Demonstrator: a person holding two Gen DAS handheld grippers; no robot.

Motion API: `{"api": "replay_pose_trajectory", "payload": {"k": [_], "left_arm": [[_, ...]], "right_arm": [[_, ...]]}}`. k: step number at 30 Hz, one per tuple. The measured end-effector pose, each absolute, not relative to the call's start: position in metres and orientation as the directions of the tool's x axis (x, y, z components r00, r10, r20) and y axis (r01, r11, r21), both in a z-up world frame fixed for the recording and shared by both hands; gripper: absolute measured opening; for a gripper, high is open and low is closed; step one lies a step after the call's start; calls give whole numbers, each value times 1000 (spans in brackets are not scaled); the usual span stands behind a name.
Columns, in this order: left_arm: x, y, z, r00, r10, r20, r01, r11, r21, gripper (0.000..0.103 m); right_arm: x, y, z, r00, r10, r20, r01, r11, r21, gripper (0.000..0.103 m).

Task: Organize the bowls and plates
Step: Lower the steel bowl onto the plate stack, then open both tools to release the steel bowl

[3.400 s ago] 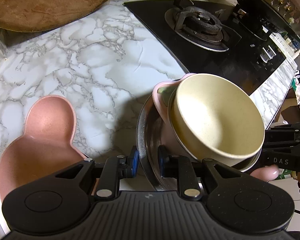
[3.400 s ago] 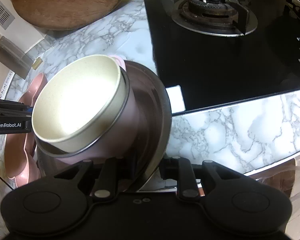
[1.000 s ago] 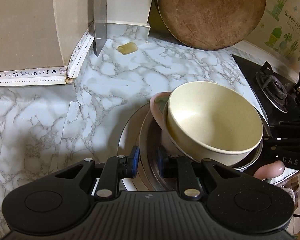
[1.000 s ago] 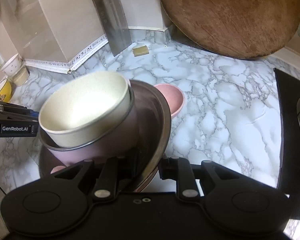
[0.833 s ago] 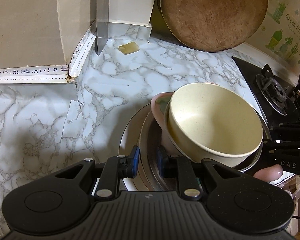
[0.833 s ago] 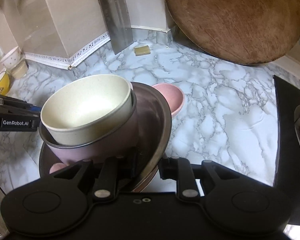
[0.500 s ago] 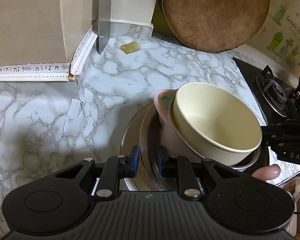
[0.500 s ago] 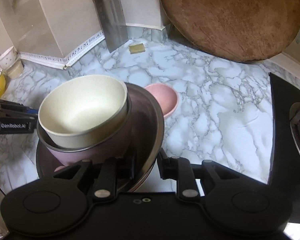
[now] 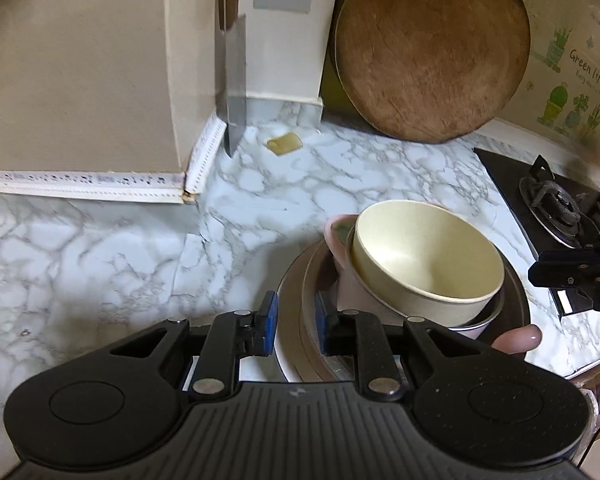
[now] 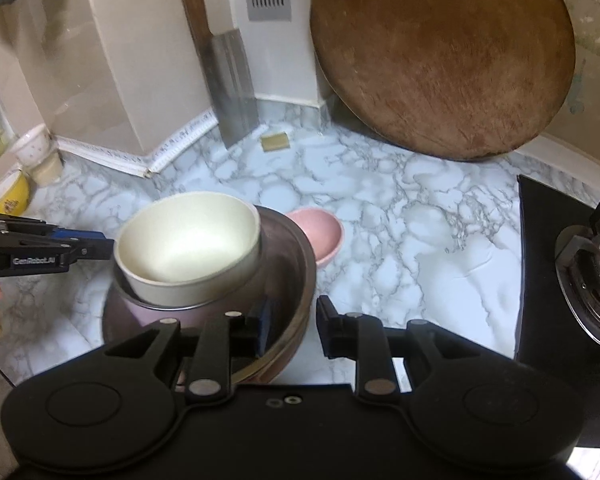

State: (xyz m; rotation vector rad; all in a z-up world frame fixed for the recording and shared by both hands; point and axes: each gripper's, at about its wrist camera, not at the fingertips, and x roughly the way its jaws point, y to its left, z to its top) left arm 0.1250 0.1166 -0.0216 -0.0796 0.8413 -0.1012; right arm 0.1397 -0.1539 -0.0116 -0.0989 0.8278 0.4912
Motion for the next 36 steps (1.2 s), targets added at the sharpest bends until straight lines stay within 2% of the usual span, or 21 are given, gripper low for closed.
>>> {"api": "replay_pose_trajectory", "payload": {"k": [5,8,10,11,13,15,20,23,25,28,30,35,36], "left_arm": [[111,114,-12,685,-118,-719,60,993,-106,19],[101,110,-7,699,-116,-706,67,993,-96,19],[94,107,-3,707,-117,-697,71,993,-94,19],[91,107,-1,711,-120,-693,73,993,-97,21],[84,105,2,718,-125,-685,73,992,-104,33],[76,102,5,732,-127,-669,75,992,-106,57],[61,96,11,745,-147,-651,88,989,-123,61],[50,92,14,759,-152,-633,96,988,-122,75],[46,91,16,766,-159,-623,99,986,-131,77],[40,89,17,770,-162,-617,93,985,-143,82],[37,88,17,768,-162,-619,85,985,-153,93],[31,87,17,777,-167,-607,74,982,-176,94],[31,86,18,776,-172,-607,75,981,-182,97]], "right_arm": [[127,-154,-4,592,420,-688,-471,873,127,34],[120,-154,-1,606,438,-664,-476,868,138,45],[113,-155,2,622,448,-642,-480,866,139,60],[109,-154,4,631,452,-631,-483,865,136,63],[102,-154,7,640,460,-615,-492,861,132,74],[94,-154,9,650,470,-598,-500,856,129,78],[81,-156,14,667,488,-563,-504,852,141,86],[73,-160,17,679,503,-535,-506,849,155,94],[68,-162,19,692,501,-520,-502,851,151,101],[63,-165,21,704,498,-506,-495,855,152,103],[60,-169,22,709,497,-501,-487,858,162,103],[54,-176,21,726,490,-483,-468,866,176,103],[53,-178,21,728,490,-480,-466,867,179,103]]}}
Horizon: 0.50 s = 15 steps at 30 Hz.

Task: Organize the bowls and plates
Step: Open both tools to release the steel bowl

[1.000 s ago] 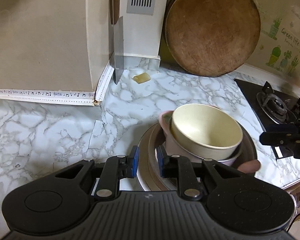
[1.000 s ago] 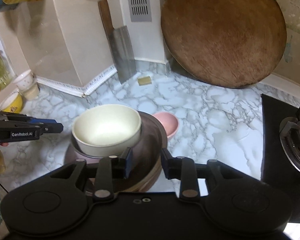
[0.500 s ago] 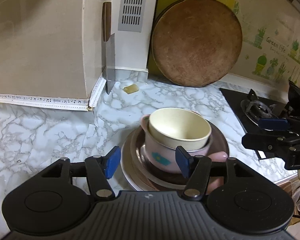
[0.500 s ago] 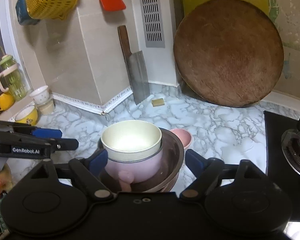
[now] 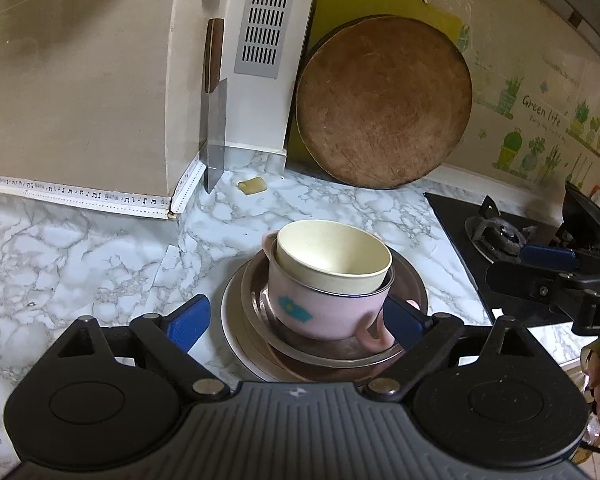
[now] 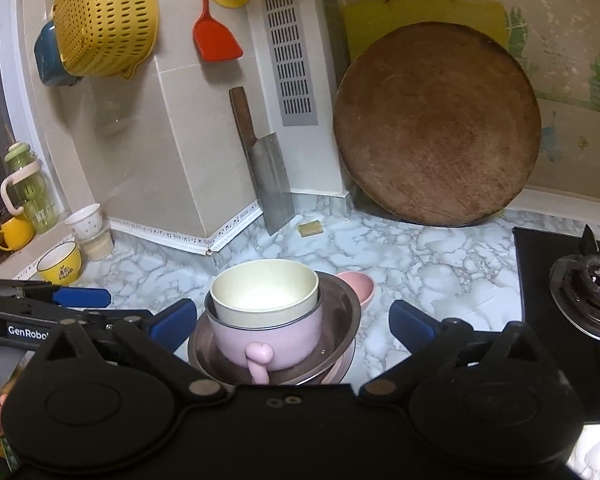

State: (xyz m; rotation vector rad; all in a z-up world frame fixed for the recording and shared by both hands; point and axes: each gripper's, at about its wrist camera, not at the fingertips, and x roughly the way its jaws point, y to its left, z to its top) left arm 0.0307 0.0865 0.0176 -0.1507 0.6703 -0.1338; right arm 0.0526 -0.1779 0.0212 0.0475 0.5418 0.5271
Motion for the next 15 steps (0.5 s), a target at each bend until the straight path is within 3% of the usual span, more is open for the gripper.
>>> {"api": "replay_pose_trajectory", "payload": {"k": [1,15], "left_arm": [[30,86,18,774,-181,-607,78,978,-192,103],[16,73,30,815,-145,-561,71,986,-151,103]], "right_arm": [[52,-179,21,729,491,-477,-465,866,181,103],[33,-185,29,759,497,-420,-479,864,157,103]]}}
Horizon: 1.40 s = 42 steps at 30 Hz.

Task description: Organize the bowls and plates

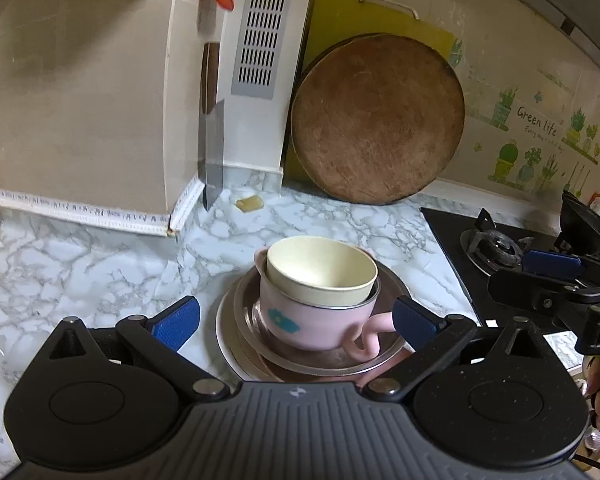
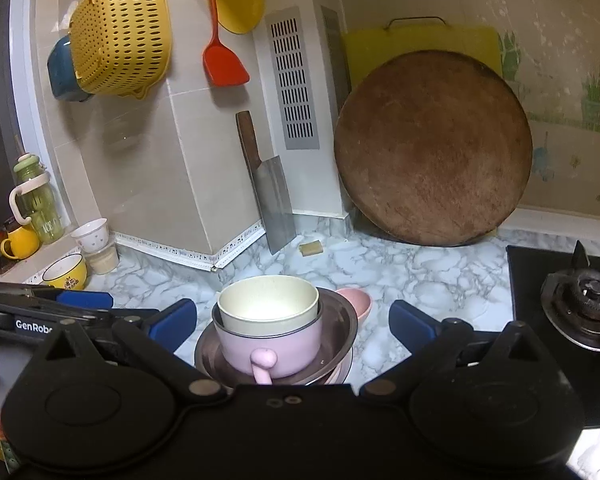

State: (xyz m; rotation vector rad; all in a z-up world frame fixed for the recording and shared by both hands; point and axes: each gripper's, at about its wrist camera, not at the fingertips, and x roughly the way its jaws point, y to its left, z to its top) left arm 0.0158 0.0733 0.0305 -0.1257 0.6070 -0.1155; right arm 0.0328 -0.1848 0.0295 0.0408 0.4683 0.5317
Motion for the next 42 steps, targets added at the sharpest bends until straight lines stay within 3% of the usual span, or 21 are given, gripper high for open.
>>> {"api": "replay_pose_trajectory", "payload": {"k": [31,42], "left_arm": [[9,64,38,813,-119,-570,52,990,-133,103],[12,65,34,794,-113,-597,35,989,-141,103]], "right_arm": [[28,-180,37,752,494,-436,-476,865,159,103],[32,-176,36,727,483,-489,-460,870,175,103]]}}
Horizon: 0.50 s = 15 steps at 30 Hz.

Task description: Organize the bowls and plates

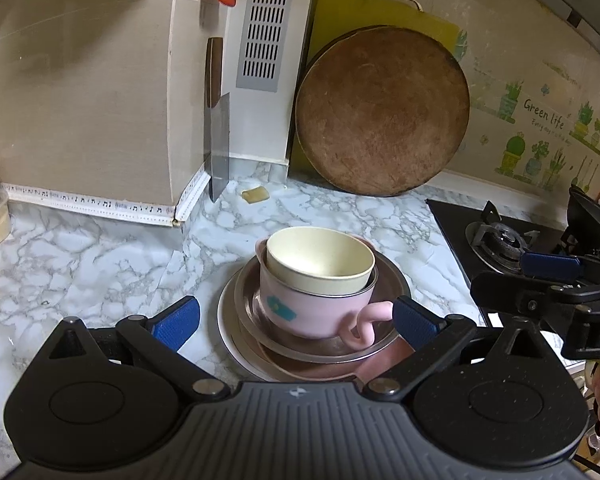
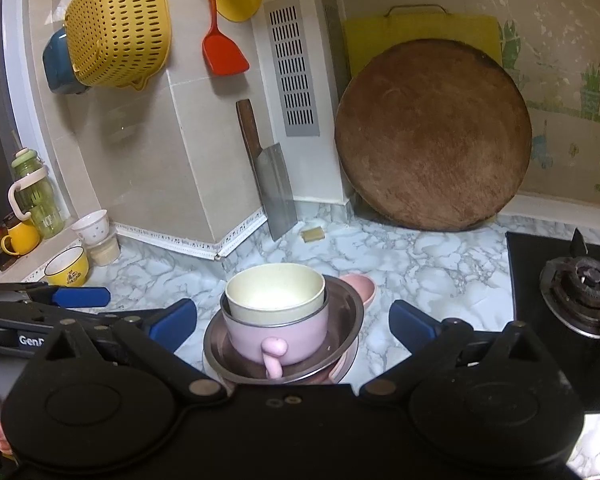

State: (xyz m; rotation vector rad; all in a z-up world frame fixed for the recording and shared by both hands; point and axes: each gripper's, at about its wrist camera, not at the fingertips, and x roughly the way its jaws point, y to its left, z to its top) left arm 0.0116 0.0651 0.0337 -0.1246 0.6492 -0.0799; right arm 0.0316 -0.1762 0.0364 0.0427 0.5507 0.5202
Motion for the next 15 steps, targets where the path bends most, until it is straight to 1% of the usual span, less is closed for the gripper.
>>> {"api": "replay_pose_trajectory", "payload": {"k": [5,15], "left_arm": [[11,63,32,790,-106,-604,33,991,-131,103],[13,63,28,776,-133,-617,40,986,-163,103]], "right_arm": [[29,-173,37,712,492,-502,-474,863,173,103],[30,-175,36,711,491,-503,-467,865,183,103]]}}
